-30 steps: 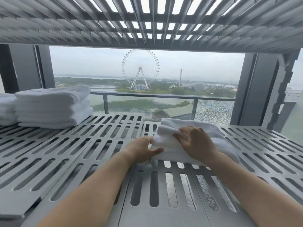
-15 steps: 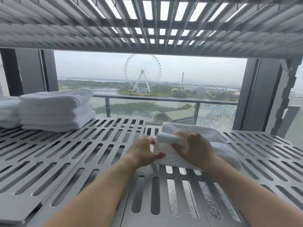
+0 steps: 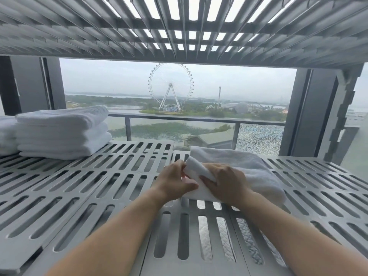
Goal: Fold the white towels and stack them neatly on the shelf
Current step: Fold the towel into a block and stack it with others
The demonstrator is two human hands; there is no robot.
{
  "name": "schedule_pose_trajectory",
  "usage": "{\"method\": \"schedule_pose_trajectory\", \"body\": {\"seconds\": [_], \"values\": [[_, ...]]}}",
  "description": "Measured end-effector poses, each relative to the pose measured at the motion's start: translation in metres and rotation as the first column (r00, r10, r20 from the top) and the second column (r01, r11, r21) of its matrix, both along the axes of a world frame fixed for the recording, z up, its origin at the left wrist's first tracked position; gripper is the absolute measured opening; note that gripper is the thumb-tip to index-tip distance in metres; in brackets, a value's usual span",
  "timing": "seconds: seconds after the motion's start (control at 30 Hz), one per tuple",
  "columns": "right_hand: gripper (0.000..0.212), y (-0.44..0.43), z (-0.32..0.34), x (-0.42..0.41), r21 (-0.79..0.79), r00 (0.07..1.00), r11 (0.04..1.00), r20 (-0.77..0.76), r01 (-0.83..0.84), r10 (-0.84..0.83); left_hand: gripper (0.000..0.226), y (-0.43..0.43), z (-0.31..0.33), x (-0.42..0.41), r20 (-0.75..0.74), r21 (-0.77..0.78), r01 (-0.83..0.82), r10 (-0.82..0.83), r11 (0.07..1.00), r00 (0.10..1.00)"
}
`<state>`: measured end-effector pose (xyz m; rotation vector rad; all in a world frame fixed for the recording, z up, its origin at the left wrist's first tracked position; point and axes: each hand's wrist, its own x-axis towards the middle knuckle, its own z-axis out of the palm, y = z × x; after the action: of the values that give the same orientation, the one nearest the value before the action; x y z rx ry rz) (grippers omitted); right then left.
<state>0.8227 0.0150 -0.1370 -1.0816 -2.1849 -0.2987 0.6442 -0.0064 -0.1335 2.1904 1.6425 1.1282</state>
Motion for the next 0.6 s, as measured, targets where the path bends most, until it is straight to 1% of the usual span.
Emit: {"method": "schedule_pose_trajectory", "body": {"seconds": [0.03, 0.13, 0.23, 0.27, 0.33, 0.37, 0.43, 0.47, 0.53, 0.57, 0.6], "values": [[0.033, 0.001, -0.002, 0.000, -0.019, 1.000, 1.000, 0.019, -0.004, 0.004, 0.043, 0.000, 0.000, 0.000, 0.023, -0.010, 0.002, -0.002, 1.000, 1.000], [0.040, 0.002, -0.001, 0.004, 0.011, 0.999, 1.000, -0.037, -0.009, 0.009, 0.043, -0.001, 0.000, -0.001, 0.050, 0.006, -0.012, 0.012, 1.000, 0.999], [0.053, 0.001, -0.002, 0.004, 0.045, 1.000, 0.999, 0.022, 0.002, -0.003, 0.036, -0.003, 0.001, 0.002, 0.084, 0.046, -0.014, 0.010, 0.999, 0.996], [0.053, 0.000, -0.002, 0.003, 0.047, 0.999, 0.998, 0.037, 0.029, -0.031, 0.035, -0.003, 0.001, 0.003, 0.107, 0.051, -0.004, -0.001, 0.999, 0.994], [0.037, 0.001, 0.001, 0.001, 0.060, 0.995, 0.993, 0.009, 0.103, -0.103, 0.046, -0.005, 0.002, 0.003, 0.139, 0.021, 0.041, -0.043, 0.999, 0.989], [0.028, 0.001, 0.004, 0.000, 0.072, 0.991, 0.988, -0.004, 0.137, -0.137, 0.055, -0.006, 0.002, 0.003, 0.124, -0.014, 0.061, -0.059, 0.998, 0.991], [0.017, 0.000, 0.010, 0.002, 0.115, 0.983, 0.977, -0.029, 0.182, -0.180, 0.070, -0.007, 0.001, 0.002, 0.020, -0.065, 0.049, -0.048, 0.997, 0.999], [0.015, -0.001, 0.013, 0.003, 0.164, 0.982, 0.969, -0.069, 0.187, -0.177, 0.075, -0.007, 0.001, 0.002, -0.028, -0.069, 0.032, -0.034, 0.997, 0.999], [0.013, -0.008, 0.015, 0.005, 0.242, 0.981, 0.956, -0.142, 0.164, -0.132, 0.083, -0.005, 0.000, 0.003, -0.073, -0.059, 0.025, -0.029, 0.998, 0.997], [0.013, -0.011, 0.014, 0.005, 0.236, 0.987, 0.963, -0.125, 0.132, -0.105, 0.087, -0.004, 0.000, 0.002, -0.079, -0.063, 0.024, -0.029, 0.998, 0.996], [0.014, -0.013, 0.011, 0.004, 0.200, 0.995, 0.975, -0.065, 0.093, -0.082, 0.092, -0.003, 0.000, 0.001, -0.074, -0.075, 0.021, -0.027, 0.997, 0.997]]}}
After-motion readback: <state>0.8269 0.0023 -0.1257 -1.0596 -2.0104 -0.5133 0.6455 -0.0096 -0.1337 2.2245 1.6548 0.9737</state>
